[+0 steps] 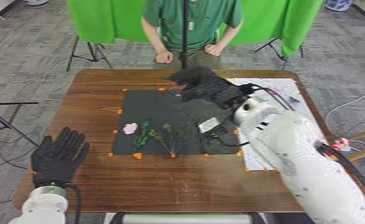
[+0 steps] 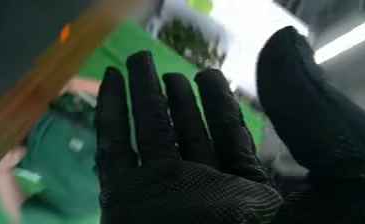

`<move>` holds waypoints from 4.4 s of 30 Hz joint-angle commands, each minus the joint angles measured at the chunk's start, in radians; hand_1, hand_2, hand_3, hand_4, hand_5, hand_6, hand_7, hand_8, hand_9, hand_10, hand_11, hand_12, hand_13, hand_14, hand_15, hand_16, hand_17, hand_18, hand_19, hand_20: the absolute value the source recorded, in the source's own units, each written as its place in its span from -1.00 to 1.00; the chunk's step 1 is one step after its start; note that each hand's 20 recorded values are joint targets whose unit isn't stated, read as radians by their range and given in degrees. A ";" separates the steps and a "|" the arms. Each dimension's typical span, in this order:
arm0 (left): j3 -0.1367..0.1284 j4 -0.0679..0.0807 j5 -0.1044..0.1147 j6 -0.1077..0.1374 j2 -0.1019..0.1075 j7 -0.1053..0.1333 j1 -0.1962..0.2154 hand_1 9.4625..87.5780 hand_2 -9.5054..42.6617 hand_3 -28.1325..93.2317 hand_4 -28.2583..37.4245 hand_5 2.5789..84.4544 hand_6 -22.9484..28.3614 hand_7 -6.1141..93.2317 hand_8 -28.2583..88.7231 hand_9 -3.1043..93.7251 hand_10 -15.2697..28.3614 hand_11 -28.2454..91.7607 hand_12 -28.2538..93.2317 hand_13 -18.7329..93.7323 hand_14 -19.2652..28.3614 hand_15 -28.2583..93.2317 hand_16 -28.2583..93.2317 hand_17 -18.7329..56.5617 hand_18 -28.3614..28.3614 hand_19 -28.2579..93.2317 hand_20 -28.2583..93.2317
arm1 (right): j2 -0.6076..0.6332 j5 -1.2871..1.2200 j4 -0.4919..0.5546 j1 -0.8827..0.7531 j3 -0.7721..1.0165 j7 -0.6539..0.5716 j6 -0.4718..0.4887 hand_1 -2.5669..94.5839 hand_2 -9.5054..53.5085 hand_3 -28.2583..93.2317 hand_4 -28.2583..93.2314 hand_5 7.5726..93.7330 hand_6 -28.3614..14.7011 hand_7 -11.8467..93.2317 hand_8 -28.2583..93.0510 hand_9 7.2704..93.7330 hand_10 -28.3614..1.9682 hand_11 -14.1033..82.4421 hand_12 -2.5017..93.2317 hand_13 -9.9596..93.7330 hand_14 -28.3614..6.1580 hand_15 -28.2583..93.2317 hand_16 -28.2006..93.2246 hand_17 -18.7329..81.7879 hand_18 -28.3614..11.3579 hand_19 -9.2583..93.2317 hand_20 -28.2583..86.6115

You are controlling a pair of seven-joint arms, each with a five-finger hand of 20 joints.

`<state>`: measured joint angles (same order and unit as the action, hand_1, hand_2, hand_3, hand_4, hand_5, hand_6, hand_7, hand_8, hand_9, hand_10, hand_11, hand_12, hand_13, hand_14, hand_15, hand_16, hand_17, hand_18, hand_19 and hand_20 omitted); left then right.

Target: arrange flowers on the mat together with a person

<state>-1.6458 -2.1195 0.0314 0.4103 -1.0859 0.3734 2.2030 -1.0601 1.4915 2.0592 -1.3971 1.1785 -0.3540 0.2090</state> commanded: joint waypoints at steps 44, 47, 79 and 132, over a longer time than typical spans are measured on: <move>-0.055 -0.037 0.015 -0.061 -0.016 0.048 0.073 -0.49 -0.03 0.71 -1.00 0.22 0.22 -0.57 -0.71 0.02 0.34 -0.15 -0.44 -0.06 0.46 0.04 -0.70 -0.67 0.55 0.18 -0.37 | 0.070 -0.467 0.124 -0.730 0.702 0.168 -0.280 -0.15 -0.94 0.76 -1.00 -0.17 0.21 -0.41 -0.76 -0.22 0.11 -0.51 -0.65 0.01 -0.15 -0.30 -0.15 -0.37 -0.45 -0.04 -0.26; -0.056 -0.041 0.018 -0.059 -0.018 0.052 0.079 -0.49 -0.03 0.71 -1.00 0.22 0.22 -0.57 -0.71 0.02 0.34 -0.15 -0.44 -0.06 0.46 0.04 -0.70 -0.67 0.55 0.18 -0.37 | 0.071 -0.465 0.126 -0.729 0.701 0.167 -0.285 -0.14 -0.94 0.76 -1.00 -0.17 0.21 -0.41 -0.76 -0.22 0.12 -0.51 -0.65 0.01 -0.15 -0.30 -0.15 -0.37 -0.45 -0.04 -0.26; -0.059 -0.041 0.040 -0.039 -0.028 0.057 0.083 -0.49 -0.02 0.72 -1.00 0.22 0.23 -0.54 -0.71 0.02 0.35 -0.13 -0.43 -0.05 0.50 0.11 -0.70 -0.67 0.57 0.20 -0.36 | 0.066 -0.431 0.138 -0.733 0.685 0.101 -0.310 -0.13 -0.91 0.76 -1.00 -0.15 0.21 -0.41 -0.76 -0.20 0.12 -0.50 -0.65 0.03 -0.15 -0.26 -0.17 -0.36 -0.50 0.12 -0.21; -0.051 -0.031 0.038 -0.048 -0.030 0.055 0.077 -0.49 0.00 0.72 -1.00 0.21 0.22 -0.52 -0.71 0.02 0.35 -0.13 -0.42 -0.05 0.50 0.12 -0.70 -0.68 0.57 0.20 -0.35 | 0.269 0.846 -0.120 -0.478 0.438 -0.124 -0.331 -0.13 -0.97 0.79 -1.00 -0.23 0.21 -0.40 -0.76 -0.27 0.14 -0.50 -0.66 -0.17 -0.24 -0.31 -0.18 -0.42 -0.49 0.08 -0.27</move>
<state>-1.6990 -2.1596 0.0722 0.3623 -1.1035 0.4386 2.2736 -0.8355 1.8986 2.0685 -2.0013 1.6946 -0.4825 -0.1687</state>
